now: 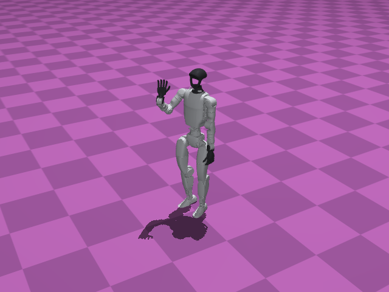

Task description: In place motions

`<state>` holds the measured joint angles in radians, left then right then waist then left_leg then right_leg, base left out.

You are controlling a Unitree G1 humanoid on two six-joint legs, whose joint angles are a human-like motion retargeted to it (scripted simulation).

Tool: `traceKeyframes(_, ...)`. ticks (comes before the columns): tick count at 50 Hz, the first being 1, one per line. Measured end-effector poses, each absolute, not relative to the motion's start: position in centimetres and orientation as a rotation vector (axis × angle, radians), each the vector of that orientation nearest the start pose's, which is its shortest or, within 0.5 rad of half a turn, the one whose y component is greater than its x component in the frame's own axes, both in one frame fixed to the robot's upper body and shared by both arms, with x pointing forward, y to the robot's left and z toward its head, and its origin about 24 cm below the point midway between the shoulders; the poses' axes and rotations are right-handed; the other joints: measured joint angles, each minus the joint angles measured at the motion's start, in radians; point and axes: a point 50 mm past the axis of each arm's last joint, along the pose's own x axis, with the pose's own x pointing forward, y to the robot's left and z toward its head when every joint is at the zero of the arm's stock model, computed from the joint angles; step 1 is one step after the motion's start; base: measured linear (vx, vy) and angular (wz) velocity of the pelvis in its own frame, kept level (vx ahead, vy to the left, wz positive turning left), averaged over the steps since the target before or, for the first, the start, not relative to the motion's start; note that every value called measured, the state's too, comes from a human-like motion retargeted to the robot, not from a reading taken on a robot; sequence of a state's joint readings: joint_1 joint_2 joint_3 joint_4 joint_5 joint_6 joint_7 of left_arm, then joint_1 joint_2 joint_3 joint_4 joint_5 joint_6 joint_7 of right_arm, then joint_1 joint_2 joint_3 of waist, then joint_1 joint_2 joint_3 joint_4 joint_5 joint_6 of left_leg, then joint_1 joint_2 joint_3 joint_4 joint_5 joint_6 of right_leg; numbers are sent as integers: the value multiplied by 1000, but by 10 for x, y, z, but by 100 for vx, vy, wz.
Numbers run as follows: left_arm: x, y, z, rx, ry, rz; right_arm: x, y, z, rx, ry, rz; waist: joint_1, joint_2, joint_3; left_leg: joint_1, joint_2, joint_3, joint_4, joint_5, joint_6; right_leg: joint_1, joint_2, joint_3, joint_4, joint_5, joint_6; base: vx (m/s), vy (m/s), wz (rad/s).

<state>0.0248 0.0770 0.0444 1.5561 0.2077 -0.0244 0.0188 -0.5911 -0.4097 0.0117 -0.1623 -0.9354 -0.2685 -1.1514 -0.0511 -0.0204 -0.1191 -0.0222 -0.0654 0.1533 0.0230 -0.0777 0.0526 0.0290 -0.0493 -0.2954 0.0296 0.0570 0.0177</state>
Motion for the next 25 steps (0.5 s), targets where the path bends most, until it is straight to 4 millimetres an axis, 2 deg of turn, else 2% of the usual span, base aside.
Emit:
traceKeyframes(2, 0, 181, -181, 220, 1573, -67, 293, -161, 259, -886, -1195, -809, 5, 1, 1, 6, 2, 3, -1, -1, 0, 2, 2, 6, 1, 2, -1, 0, 0, 0)
traceKeyframes(3, -3, 181, -181, 232, 1582, -75, 312, -164, 249, -962, -947, -721, 8, 2, 2, 7, 2, 5, -1, -2, 0, 3, 3, 9, 2, 3, -1, 0, 0, 0)
traceKeyframes(5, -6, 183, -180, 267, 1594, -92, 327, -177, 230, -939, -629, -659, 17, 0, 9, 9, 4, 8, 0, -2, 0, 3, 4, 13, 3, 4, 0, 0, 0, 0)
traceKeyframes(7, -8, 186, -180, 305, 1599, -103, 310, -173, 234, -824, -833, -684, 21, -6, 21, 9, 3, 5, 0, -1, -1, 7, 4, 9, 1, 4, 0, 2, -3, 8)
traceKeyframes(9, -14, 186, -180, 333, 1607, -102, 279, -172, 234, -677, -1166, -789, 22, -10, 25, 6, 2, 0, 0, 2, -3, 8, 3, 3, -1, 3, -1, 2, -3, 19)
traceKeyframes(10, -17, 186, -179, 341, 1613, -99, 263, -172, 230, -624, -1336, -825, 23, -12, 24, 4, 2, -2, 0, 2, -3, 8, 3, 1, -1, 3, -1, 0, 0, 0)
traceKeyframes(11, -21, 187, -179, 344, 1624, -92, 251, -177, 220, -605, -1422, -883, 24, -12, 25, 3, 2, -2, 0, 3, -3, 7, 3, 0, -1, 3, -2, 0, 0, 0)
traceKeyframes(13, -27, 187, -178, 346, 1644, -78, 235, -184, 196, -634, -1494, -923, 28, -12, 31, 3, 2, -1, 1, 2, -3, 7, 3, 1, -1, 4, -1, 0, 0, 0)
traceKeyframes(15, -30, 187, -178, 344, 1660, -71, 232, -184, 159, -742, -1382, -816, 17, -10, 37, 5, 1, -11, 1, 0, -5, 8, -1, -11, -2, 3, 1, 0, 0, 0)
traceKeyframes(17, -34, 185, -178, 334, 1666, -68, 234, -178, 109, -824, -1129, -612, 3, -6, 42, 4, 2, -13, 3, 1, -8, 8, -3, -14, -3, 3, 3, 0, 0, 0)
traceKeyframes(19, -36, 184, -178, 322, 1670, -70, 227, -174, 57, -899, -872, -407, -7, -3, 48, 5, 2, -12, 3, 2, -10, 8, -5, -13, -3, 4, 4, 0, 0, 0)
traceKeyframes(22, -39, 183, -178, 305, 1685, -93, 203, -173, -19, -1040, -503, -157, -9, 7, 54, 2, 4, -3, 3, 3, -9, 4, -4, -6, -3, 5, 7, -1, 2, -14)
traceKeyframes(25, -40, 181, -178, 282, 1711, -147, 165, -178, -87, -1187, -82, 71, -10, 21, 62, 4, 5, 9, 1, 4, -6, -2, -2, 7, -2, 8, 10, -3, 4, -25)
